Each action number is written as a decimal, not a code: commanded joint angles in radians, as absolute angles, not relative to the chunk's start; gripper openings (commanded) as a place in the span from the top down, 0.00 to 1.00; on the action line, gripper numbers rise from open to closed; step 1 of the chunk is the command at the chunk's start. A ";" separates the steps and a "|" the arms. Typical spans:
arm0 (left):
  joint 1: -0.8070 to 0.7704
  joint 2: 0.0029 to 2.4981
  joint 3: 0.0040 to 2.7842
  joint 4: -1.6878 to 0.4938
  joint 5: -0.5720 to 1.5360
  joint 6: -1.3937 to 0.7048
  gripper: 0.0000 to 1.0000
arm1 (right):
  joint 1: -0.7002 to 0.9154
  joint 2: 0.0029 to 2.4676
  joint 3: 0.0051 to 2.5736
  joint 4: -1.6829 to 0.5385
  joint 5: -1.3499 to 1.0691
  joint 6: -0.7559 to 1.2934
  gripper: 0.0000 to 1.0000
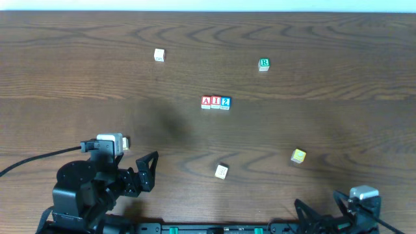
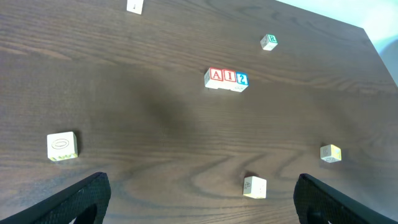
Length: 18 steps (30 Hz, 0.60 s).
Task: Spell out Ai2
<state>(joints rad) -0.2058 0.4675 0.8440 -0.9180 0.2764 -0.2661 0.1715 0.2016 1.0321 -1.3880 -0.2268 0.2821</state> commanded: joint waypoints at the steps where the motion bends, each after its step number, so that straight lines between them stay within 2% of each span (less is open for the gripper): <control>1: -0.208 0.463 0.843 -0.921 0.259 -0.277 0.05 | 0.177 0.199 1.028 -1.412 -0.216 0.299 0.01; 9: -0.208 0.458 0.843 -0.921 0.239 -0.264 0.05 | 0.177 0.199 1.028 -1.459 -0.217 0.299 0.01; 13: -0.188 0.417 0.821 -0.934 0.163 -0.083 0.05 | 0.177 0.199 1.028 -1.459 -0.217 0.299 0.01; 16: -0.144 0.311 0.692 -0.831 0.165 0.121 0.05 | 0.177 0.199 1.028 -1.459 -0.216 0.299 0.01; 18: -0.120 0.252 0.604 -0.789 0.165 0.144 0.05 | 0.177 0.199 1.028 -1.459 -0.217 0.299 0.01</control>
